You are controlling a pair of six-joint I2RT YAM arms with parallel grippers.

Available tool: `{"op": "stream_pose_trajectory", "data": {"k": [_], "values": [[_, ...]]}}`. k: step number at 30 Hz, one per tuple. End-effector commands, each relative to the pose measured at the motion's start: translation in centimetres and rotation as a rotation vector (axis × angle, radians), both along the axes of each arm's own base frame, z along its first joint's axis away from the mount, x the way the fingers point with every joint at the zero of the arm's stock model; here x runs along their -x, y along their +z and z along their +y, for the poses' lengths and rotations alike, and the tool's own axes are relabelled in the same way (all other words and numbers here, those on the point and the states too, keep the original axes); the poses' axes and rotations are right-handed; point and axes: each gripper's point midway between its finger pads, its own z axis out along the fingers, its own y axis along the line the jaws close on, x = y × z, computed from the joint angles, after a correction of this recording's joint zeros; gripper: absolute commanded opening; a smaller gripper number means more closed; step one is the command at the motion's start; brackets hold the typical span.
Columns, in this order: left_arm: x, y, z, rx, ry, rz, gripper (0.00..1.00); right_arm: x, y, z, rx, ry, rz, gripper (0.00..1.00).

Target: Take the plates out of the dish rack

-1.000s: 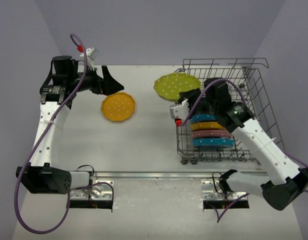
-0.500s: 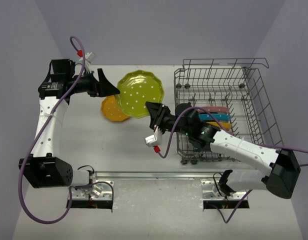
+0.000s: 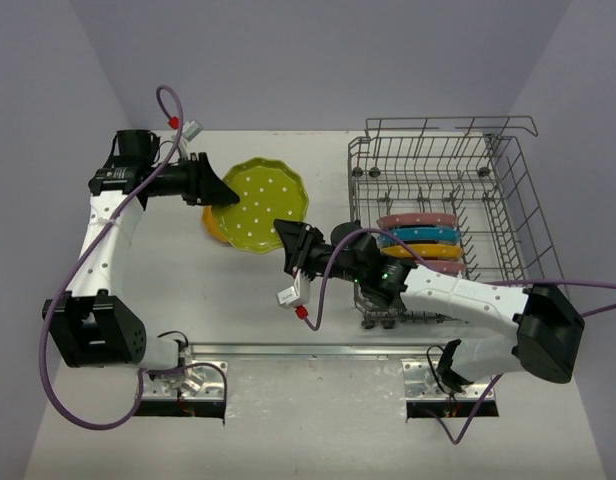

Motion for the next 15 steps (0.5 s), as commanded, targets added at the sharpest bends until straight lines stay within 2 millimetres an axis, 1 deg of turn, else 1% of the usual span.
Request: {"op": "stream_pose_trajectory", "data": {"k": [1,2,5,6,7,8,10,11,13,15], "values": [[1.4,-0.2,-1.2,0.094,-0.132,0.003,0.34,0.1,10.9,-0.6,-0.296,-0.025,-0.252,0.00],[1.5,-0.3,-1.3,0.108,-0.149,0.011,0.31,0.1,10.8,-0.5,-0.296,-0.024,-0.248,0.00],[2.1,-0.6,-1.7,0.149,-0.193,0.032,0.10,-0.1,10.2,-0.6,-0.285,-0.035,-0.236,0.00],[2.3,-0.7,-1.8,0.163,-0.203,0.043,0.00,-0.3,10.0,-0.6,-0.279,-0.042,-0.230,0.00],[2.4,-0.9,-1.8,0.178,-0.211,0.053,0.00,-0.6,9.7,-0.7,-0.273,-0.063,-0.224,0.04],[2.4,-1.1,-1.7,0.192,-0.214,0.062,0.00,-0.9,9.5,-0.8,-0.268,-0.076,-0.216,0.10],[2.3,-1.4,-1.4,0.218,-0.211,0.078,0.00,-1.1,9.1,-0.6,-0.260,-0.085,-0.195,0.27],[2.0,-1.5,-0.9,0.226,-0.198,0.079,0.00,-1.5,8.7,-0.8,-0.251,-0.109,-0.175,0.31],[1.2,-1.8,0.1,0.257,-0.170,0.094,0.00,-2.0,8.1,-1.1,-0.235,-0.137,-0.150,0.53],[0.2,-2.0,1.6,0.276,-0.128,0.099,0.00,-2.4,7.4,-1.2,-0.214,-0.160,-0.130,0.70]]}}
